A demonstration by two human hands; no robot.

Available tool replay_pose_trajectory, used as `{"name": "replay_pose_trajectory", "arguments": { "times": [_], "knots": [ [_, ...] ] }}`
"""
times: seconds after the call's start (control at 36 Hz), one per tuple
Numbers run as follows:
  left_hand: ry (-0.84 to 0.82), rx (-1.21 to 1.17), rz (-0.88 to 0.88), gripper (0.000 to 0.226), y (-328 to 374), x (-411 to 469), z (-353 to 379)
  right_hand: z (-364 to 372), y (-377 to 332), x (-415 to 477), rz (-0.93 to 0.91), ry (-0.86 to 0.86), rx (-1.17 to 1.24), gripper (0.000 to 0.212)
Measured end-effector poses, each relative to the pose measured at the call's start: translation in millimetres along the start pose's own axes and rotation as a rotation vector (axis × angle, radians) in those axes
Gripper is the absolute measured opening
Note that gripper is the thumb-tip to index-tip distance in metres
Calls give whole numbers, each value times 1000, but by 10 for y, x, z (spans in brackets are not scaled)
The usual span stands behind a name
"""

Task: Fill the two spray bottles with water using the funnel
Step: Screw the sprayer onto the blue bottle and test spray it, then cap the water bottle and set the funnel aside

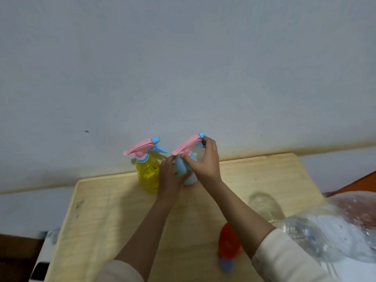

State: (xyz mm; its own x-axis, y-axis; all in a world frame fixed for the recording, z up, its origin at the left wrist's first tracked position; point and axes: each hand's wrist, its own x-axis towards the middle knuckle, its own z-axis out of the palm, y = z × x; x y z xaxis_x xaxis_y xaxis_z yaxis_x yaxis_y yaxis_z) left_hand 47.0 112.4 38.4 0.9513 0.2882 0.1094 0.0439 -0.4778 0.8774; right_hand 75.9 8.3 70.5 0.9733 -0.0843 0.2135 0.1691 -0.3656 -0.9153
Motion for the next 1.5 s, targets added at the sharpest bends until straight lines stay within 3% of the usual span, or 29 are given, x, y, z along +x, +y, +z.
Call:
{"name": "replay_pose_trajectory", "arguments": {
  "times": [0.22, 0.42, 0.56, 0.67, 0.83, 1.0, 1.17, 1.33, 1.5],
  "knots": [
    [44, -62, -15, 47, -46, -85, -15, -69, -84, -60, 60, 10, -38, 64],
    [-14, -233, 98, 31, 312, -351, -135, -408, -162, -492, 75, 256, -125, 49],
    [-365, -473, 199, 25, 919, -489, -80, -804, -150, -1120, 123, 526, -162, 33],
    [-708, -451, 449, 33, 1391, -679, 89, -961, -9, -1728, 230, 664, -203, 25],
    [-945, -330, 529, 76, 1711, -1039, 452, -678, 253, -2395, 531, 538, -164, 40],
    [-946, -288, 557, 96, 1712, -1240, 670, -364, 548, -2477, 639, 332, -401, 48],
    [-883, -337, 497, 89, 1710, -1263, 751, -241, 640, -2514, 594, 385, -422, 17],
    [-921, -333, 513, 87, 1699, -1227, 757, -492, 493, -2650, 562, 548, -218, 20],
    [-970, -323, 513, 85, 1699, -1227, 729, -1227, -52, -2461, 182, 950, -253, 23]
  ]
}}
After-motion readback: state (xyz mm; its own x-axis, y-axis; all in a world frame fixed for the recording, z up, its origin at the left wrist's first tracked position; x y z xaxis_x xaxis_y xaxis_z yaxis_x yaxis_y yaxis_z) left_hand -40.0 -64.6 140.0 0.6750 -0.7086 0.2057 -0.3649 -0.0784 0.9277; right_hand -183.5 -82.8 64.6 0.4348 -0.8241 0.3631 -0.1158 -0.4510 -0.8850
